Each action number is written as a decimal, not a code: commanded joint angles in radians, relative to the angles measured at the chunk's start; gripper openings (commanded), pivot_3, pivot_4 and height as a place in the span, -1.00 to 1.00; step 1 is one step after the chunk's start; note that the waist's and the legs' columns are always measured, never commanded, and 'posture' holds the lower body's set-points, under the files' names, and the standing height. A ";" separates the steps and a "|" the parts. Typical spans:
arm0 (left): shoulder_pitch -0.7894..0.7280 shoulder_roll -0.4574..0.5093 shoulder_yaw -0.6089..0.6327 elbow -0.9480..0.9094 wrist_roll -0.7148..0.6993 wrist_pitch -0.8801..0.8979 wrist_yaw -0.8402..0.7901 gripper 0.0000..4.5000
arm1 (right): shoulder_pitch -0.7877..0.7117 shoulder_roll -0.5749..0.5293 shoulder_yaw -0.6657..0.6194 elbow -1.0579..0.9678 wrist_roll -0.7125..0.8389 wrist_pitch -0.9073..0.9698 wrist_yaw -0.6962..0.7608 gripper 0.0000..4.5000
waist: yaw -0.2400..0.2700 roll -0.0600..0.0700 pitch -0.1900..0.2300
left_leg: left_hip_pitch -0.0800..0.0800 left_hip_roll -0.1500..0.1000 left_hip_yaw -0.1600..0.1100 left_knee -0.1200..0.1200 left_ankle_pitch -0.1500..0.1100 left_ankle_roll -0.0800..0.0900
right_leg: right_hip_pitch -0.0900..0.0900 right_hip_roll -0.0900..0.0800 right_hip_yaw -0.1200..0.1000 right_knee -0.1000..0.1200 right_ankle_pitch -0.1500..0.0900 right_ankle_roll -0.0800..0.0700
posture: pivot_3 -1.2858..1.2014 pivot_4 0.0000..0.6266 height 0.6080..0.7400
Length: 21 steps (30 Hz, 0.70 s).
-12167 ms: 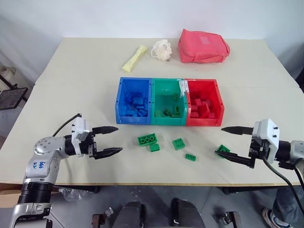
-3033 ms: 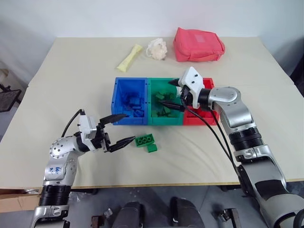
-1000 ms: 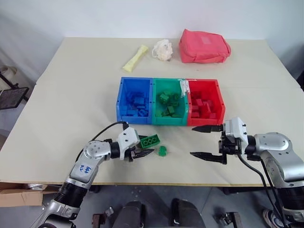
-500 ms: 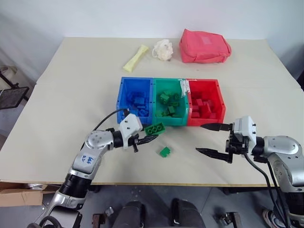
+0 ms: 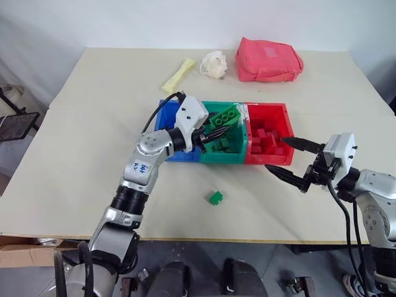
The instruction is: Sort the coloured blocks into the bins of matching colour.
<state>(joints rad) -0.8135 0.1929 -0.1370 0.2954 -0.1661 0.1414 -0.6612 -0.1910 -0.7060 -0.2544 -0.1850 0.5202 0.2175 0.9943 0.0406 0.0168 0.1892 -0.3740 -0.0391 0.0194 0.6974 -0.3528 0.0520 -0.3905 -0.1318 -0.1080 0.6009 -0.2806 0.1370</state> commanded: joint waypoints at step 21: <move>0.287 0.366 0.078 -0.406 -0.215 0.225 -0.382 0.98 | -0.024 -0.079 0.034 0.025 0.014 -0.011 0.141 1.00 | -0.017 0.000 0.000 | 0.000 0.001 0.000 0.000 0.000 0.000 | -0.001 0.000 0.001 0.000 0.000 0.000 | 0.03 -0.52 1.00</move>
<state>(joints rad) -0.5397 0.5393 -0.0806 -0.0465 -0.3386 0.3439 -1.0029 -0.2009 -0.7649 -0.2209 -0.1674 0.5355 0.2211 1.1052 0.0235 0.0167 0.1893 -0.3737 -0.0380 0.0198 0.6974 -0.3527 0.0523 -0.3912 -0.1318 -0.1062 0.6013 -0.2806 0.1370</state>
